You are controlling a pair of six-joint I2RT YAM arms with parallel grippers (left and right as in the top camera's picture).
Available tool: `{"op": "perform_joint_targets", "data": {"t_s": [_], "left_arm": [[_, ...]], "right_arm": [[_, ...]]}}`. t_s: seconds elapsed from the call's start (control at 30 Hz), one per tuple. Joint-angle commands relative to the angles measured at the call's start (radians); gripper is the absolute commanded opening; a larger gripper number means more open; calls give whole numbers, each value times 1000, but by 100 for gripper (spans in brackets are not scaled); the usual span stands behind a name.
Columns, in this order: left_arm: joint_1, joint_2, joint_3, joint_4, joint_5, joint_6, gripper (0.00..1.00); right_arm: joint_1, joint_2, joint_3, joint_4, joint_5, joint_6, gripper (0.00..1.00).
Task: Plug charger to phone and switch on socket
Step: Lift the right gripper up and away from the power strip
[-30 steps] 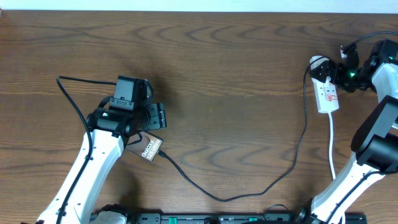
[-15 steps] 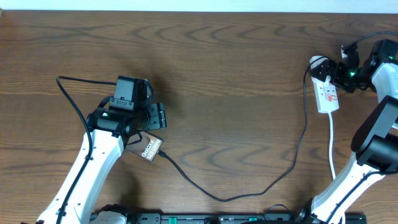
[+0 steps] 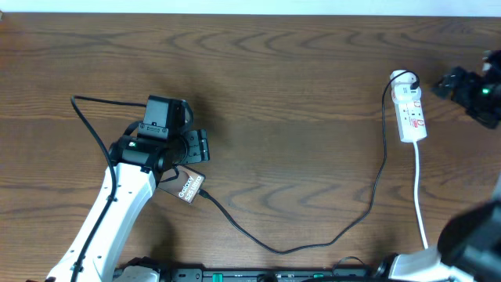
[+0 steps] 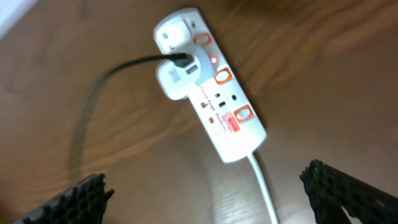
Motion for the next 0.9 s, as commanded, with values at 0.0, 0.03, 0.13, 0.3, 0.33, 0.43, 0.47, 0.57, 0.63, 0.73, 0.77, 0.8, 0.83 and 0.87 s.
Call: {"op": "perform_joint_targets", "data": {"t_s": [0.0,0.03,0.13,0.3,0.33,0.43,0.47,0.57,0.63,0.73,0.77,0.8,0.83,0.87], "left_arm": [[-3,0,14,-3,-13,14,75],[-3,0,14,-2,-13,14,75],[-3,0,14,-2,-13,14,75],[-3,0,14,-2,-13,14,75],[-3,0,14,-2,-13,14,75],[-3,0,14,-2,-13,14,75],[-3,0,14,-3,-13,14,75],[-3,0,14,-3,-13,14,75],[-3,0,14,-2,-13,14,75],[-3,0,14,-2,-13,14,75],[-3,0,14,-3,-13,14,75],[-3,0,14,-2,-13,14,75],[-3,0,14,-2,-13,14,75],[-3,0,14,-3,-13,14,75]], "right_arm": [[-1,-129,4,-64,47,115,99],[-1,-154,4,-70,47,115,99],[-1,-211,4,-72,47,115,99],[-1,-255,4,-73,47,115,99],[-1,-255,4,-72,47,115,99],[-1,-252,4,-73,47,115,99],[-1,-252,4,-73,47,115,99],[-1,-252,4,-73,47,115,99],[-1,-252,4,-73,48,115,99],[-1,-252,4,-73,47,115,99],[-1,-252,4,-73,47,115,99],[-1,-252,4,-73,47,115,99],[-1,-252,4,-73,47,115,99],[-1,-252,4,-73,48,115,99]]}}
